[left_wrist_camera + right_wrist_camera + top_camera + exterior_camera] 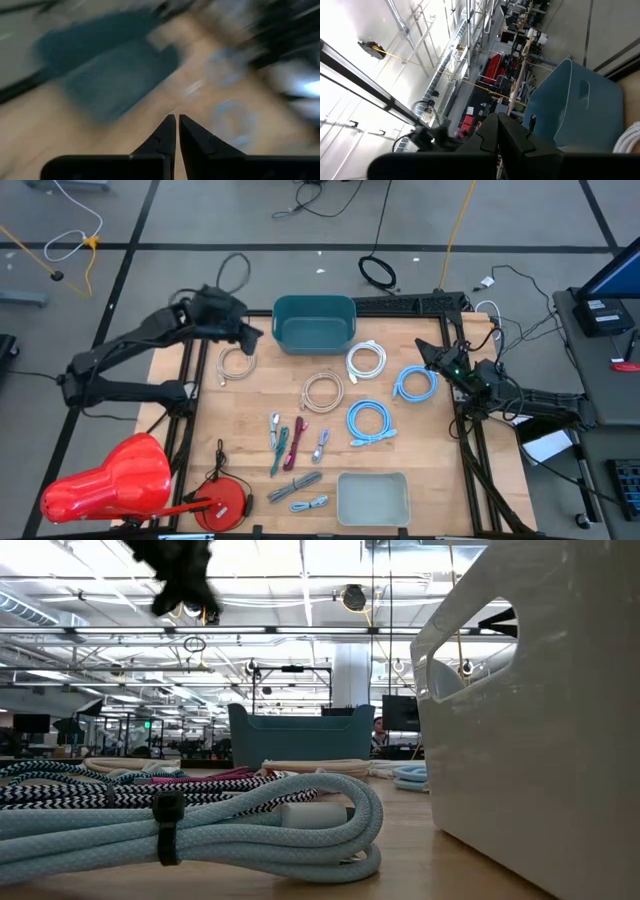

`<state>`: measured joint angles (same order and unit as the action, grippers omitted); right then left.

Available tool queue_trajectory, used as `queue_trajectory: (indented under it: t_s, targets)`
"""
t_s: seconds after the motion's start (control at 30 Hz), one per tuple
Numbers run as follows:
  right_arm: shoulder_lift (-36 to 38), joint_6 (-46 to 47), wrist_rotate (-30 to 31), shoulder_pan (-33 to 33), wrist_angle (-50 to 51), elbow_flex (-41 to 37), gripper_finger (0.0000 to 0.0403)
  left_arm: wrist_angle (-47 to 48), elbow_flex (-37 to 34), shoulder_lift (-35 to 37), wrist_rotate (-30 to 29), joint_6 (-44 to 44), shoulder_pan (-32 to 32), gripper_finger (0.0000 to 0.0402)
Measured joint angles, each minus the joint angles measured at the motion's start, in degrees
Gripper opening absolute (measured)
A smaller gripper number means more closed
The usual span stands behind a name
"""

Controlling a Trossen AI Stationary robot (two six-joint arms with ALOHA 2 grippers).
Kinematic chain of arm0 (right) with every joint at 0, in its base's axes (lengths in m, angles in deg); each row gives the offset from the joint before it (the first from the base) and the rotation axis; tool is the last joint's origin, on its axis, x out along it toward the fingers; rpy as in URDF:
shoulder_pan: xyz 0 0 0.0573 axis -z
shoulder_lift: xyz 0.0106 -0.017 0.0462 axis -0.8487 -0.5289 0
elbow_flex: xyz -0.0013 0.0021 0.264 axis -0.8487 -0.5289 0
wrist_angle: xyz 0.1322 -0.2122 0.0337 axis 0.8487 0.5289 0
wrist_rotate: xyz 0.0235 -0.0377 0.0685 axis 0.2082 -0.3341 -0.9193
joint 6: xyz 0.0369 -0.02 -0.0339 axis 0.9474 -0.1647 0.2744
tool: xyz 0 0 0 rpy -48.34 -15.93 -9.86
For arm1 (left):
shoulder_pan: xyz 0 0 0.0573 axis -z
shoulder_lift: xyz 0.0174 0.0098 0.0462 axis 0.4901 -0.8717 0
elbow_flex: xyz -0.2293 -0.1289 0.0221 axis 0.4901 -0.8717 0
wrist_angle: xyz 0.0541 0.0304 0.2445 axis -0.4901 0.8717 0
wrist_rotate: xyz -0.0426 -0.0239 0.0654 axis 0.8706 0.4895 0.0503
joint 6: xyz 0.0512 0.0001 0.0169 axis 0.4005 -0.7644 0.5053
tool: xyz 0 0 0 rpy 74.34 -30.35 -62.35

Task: Pick & Place USB Port
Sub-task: Put the left light brown HDMI cable into the blue bin

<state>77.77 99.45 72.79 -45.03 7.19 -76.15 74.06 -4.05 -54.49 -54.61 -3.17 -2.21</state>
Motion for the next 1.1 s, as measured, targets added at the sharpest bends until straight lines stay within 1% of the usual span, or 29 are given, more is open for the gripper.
queue_trajectory:
  t_s: [0.1, 0.17, 0.2, 0.23, 0.27, 0.3, 0.4, 0.43, 0.5, 0.6, 0.7, 0.83, 0.9, 0.97, 1.1]
  targets:
    - [0.00, -0.32, -0.01, 0.00, 0.04, 0.00, 0.0000, 8.04, 0.07, -1.10, -12.86, 0.78, -1.14, 0.0024]
    - [0.00, -0.55, 0.00, 0.00, 0.11, 0.00, 0.0000, 12.63, 0.03, -2.06, -20.31, -1.67, -2.23, 0.0024]
    - [0.00, -0.55, 0.00, 0.00, 0.28, 0.00, 0.0000, 13.84, 0.03, -2.59, -22.33, -3.37, -2.88, 0.0024]
    - [0.00, -0.55, 0.00, 0.00, 0.51, 0.00, 0.0000, 14.61, 0.03, -3.13, -22.92, -5.01, -3.68, 0.0024]
    - [0.00, -0.55, 0.00, 0.00, 0.59, 0.00, 0.0000, 15.30, 0.03, -3.59, -22.46, -6.32, -4.58, 0.0024]
    - [0.00, -0.55, 0.00, 0.00, 0.61, 0.00, 0.0000, 15.62, 0.03, -4.08, -19.94, -6.99, -5.64, 0.0024]
    - [0.00, -0.55, 0.00, 0.00, 0.66, 0.00, 0.0000, 15.73, 0.03, -6.46, -9.57, -7.08, -7.98, 0.0032]
    - [0.00, -0.57, 0.00, 0.00, 0.66, 0.00, 0.0000, 16.63, 0.03, -7.52, -8.20, -6.95, -8.38, 0.0040]
    - [0.00, -1.05, -0.02, 0.00, 0.63, 0.00, 0.0000, 19.10, 0.03, -9.74, -8.77, -6.17, -8.57, 0.0068]
    - [0.00, -1.42, -0.02, 0.00, 0.47, 0.00, 0.0000, 23.15, 0.03, -13.48, -14.07, -5.77, -9.16, 0.0124]
    - [0.00, -1.42, -0.13, 0.00, 0.48, 0.00, 0.0000, 26.33, -0.09, -17.68, -16.83, -4.94, -10.09, 0.0183]
    - [0.00, -1.42, -0.20, 0.00, 0.48, 0.00, 0.0000, 24.10, -3.39, -21.34, -20.22, -5.40, -10.60, 0.0247]
    - [0.00, -1.42, -0.20, 0.00, 0.46, 0.00, 0.0000, 20.85, -6.94, -22.35, -19.55, -5.45, -11.37, 0.0268]
    - [0.00, -1.40, -0.22, 0.00, 0.46, 0.00, 0.0000, 16.85, -11.70, -22.25, -17.71, -5.59, -13.01, 0.0281]
    - [0.00, -1.40, -0.85, 0.00, 0.02, 0.00, 0.0000, 9.08, -22.99, -21.55, -17.31, -7.10, -17.02, 0.0284]
